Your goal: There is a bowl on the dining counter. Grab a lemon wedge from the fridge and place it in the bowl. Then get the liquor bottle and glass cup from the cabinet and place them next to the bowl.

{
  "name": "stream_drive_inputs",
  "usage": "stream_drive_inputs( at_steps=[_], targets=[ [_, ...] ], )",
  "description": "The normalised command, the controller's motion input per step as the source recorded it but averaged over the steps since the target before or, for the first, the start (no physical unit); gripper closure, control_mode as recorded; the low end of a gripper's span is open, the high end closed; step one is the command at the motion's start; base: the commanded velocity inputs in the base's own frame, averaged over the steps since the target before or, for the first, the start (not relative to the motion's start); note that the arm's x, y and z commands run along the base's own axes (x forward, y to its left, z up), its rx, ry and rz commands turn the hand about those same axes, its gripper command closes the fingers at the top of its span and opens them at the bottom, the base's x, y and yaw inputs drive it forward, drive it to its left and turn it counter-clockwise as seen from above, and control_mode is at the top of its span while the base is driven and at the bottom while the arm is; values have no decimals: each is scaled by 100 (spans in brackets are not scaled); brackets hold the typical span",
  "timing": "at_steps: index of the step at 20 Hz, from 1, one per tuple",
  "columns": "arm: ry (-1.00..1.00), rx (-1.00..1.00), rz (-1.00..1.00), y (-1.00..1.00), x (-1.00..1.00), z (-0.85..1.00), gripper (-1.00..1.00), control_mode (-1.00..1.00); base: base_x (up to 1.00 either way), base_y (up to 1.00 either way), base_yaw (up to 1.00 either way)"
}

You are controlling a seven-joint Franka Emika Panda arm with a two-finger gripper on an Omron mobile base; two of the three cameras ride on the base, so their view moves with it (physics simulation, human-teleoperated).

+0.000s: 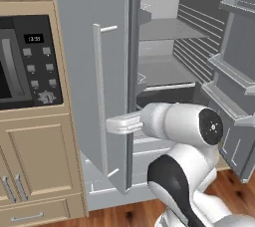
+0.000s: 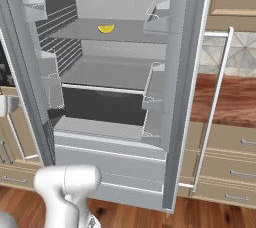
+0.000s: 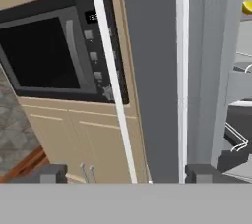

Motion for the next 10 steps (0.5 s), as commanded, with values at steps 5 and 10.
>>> stream_drive_inputs(
  at_steps=[5,10],
  targets=[
    [-3,27,0,-99,-58,18,-100,-100,0,0,0],
    [0,27,0,-100,-6,30,-100,-100,0,0,0]
  ],
)
